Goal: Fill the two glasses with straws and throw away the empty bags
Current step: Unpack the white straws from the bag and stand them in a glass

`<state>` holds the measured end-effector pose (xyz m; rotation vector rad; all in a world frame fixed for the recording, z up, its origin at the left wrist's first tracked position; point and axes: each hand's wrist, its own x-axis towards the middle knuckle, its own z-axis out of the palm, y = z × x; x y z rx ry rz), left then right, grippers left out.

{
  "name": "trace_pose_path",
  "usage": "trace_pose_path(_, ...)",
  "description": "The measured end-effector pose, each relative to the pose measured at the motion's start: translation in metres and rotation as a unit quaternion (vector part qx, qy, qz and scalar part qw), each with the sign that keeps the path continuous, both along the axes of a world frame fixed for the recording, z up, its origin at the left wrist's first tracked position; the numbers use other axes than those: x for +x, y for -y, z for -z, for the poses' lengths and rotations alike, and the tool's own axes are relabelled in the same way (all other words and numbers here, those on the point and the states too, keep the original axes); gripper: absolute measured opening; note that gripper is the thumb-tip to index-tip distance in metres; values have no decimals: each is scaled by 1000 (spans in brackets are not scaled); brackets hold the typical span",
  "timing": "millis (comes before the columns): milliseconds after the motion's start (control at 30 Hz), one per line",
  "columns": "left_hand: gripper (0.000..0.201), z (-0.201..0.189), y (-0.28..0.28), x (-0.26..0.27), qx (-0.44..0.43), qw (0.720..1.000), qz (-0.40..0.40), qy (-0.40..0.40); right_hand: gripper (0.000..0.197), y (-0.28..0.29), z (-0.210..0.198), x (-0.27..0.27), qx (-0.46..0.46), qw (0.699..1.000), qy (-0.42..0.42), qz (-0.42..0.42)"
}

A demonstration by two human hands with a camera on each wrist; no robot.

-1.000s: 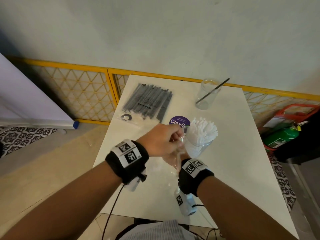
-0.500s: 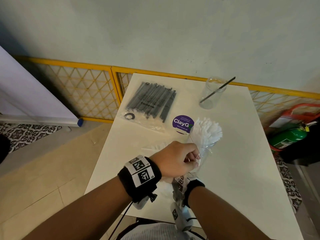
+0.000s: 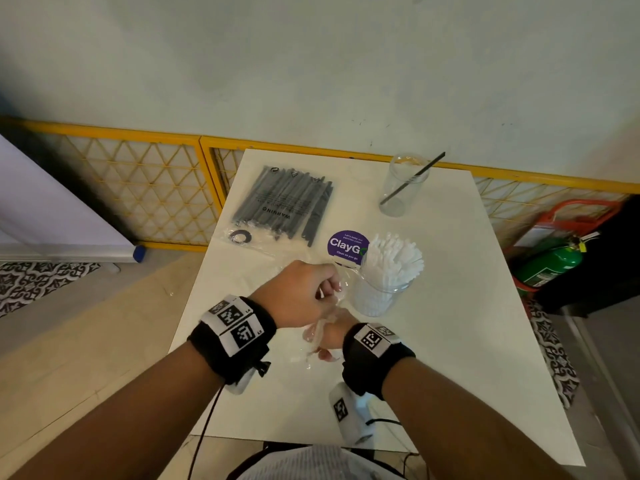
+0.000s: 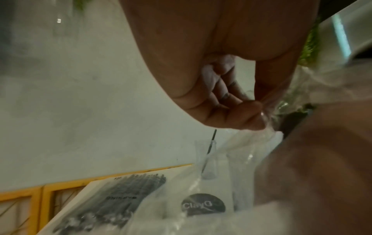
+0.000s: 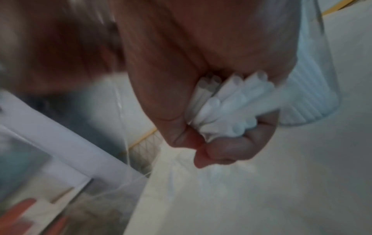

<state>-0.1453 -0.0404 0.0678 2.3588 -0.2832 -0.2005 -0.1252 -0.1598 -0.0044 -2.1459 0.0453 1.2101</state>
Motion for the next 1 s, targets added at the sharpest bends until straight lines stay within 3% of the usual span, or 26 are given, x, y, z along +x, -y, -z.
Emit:
trace_pose_path(100, 11, 3, -16, 9, -29, 998, -57, -16, 3, 17, -19, 4, 28, 999, -26, 13)
trace_pose_path(267, 11, 12, -26, 20, -80, 982, -136, -100, 6, 87, -36, 10, 49, 993, -96, -50)
trace_pose_path(367, 9, 14, -21, 22, -104, 971, -163, -142, 8, 132, -33, 7, 81, 986, -138, 50)
trace_pose_path(500, 7, 19, -9, 19, -108, 960, -177, -188, 14, 167, -29, -1, 173, 953, -107, 223)
trace_pose_path(567, 11, 24, -2, 15, -106, 949, -151, -254, 16, 168, -32, -2, 221, 933, -84, 270)
trace_pose_path(633, 26, 27, 6, 10, -27, 950, -76, -302, 16, 160, -39, -3, 254, 928, -59, 266)
trace_pose_path(700, 52, 23, 13, 9, 104, 961, -23, -257, 15, 146, -45, -4, 273, 931, -40, 240)
trace_pose_path(733, 57, 17, 17, 9, 101, 969, -28, -225, 14, 138, -47, -4, 278, 933, -31, 224)
trace_pose_path(800, 62, 1, 26, 10, -71, 976, -60, -196, 14, 121, -51, -5, 293, 936, -21, 192)
trace_pose_path(867, 55, -12, 36, 14, -264, 945, -90, -170, 15, 104, -55, -7, 311, 938, -10, 153)
trace_pose_path(1000, 28, -36, 51, 23, -440, 874, -151, -142, 12, 74, -63, -8, 343, 932, 45, 110)
